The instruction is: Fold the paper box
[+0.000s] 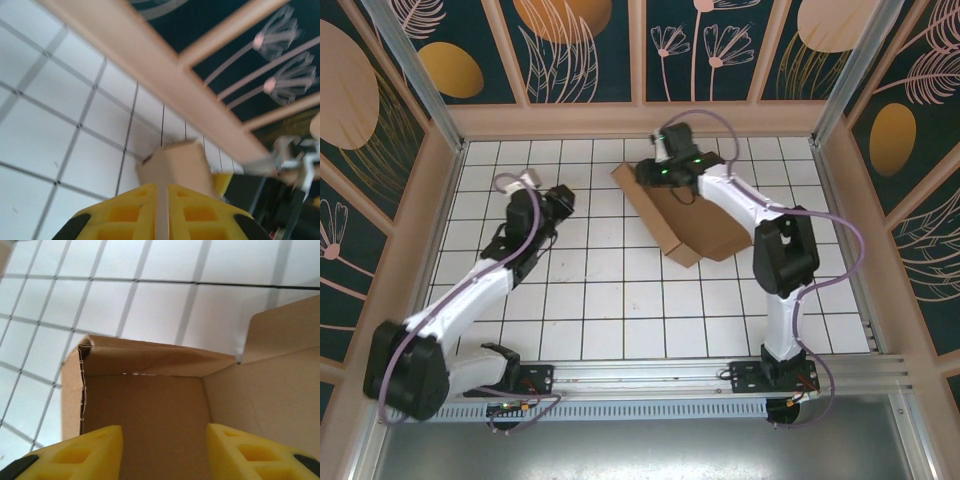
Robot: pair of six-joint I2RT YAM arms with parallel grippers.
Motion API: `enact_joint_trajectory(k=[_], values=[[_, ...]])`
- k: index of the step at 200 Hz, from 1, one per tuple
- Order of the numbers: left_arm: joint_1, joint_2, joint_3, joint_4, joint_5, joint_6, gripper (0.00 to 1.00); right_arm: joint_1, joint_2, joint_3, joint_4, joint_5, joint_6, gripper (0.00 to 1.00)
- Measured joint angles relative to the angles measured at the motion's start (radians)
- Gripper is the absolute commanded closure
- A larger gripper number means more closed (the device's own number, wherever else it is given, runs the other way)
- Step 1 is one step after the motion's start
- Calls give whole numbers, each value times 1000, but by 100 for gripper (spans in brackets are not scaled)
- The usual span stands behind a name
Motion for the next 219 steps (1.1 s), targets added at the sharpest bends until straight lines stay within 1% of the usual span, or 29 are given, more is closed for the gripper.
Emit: enact_joint_trajectory(k=[20, 31, 45, 74, 94, 116, 125, 141, 158, 178, 219], values=[[2, -106, 34, -59, -103, 65, 85, 122, 37, 23, -1, 64, -22, 53], [2, -123, 66, -78, -130, 96, 84, 176, 70, 39, -2, 90, -38, 53], [2, -115, 106, -98, -145, 122, 84, 216, 103, 40, -3, 125, -60, 53], [2, -92, 115, -125, -146, 143, 84, 243, 119, -23, 8, 203, -101, 53], [2, -84, 108, -140, -143, 144, 84, 243, 114, -115, 49, 224, -137, 53], [2, -60, 108, -141, -126, 144, 83, 243, 113, -185, 39, 246, -201, 54], [2, -50, 108, -143, -119, 144, 82, 243, 110, -198, 42, 251, -225, 58], [2, -34, 108, -148, -114, 150, 82, 244, 80, -233, 51, 249, -249, 71], [2, -14, 110, -155, -93, 160, 83, 248, 14, -277, 51, 227, -274, 84], [2, 15, 115, -159, -64, 170, 83, 261, -48, -290, 40, 211, -289, 100], [2, 76, 138, -176, -28, 196, 84, 303, -68, -322, -36, 236, -293, 100]])
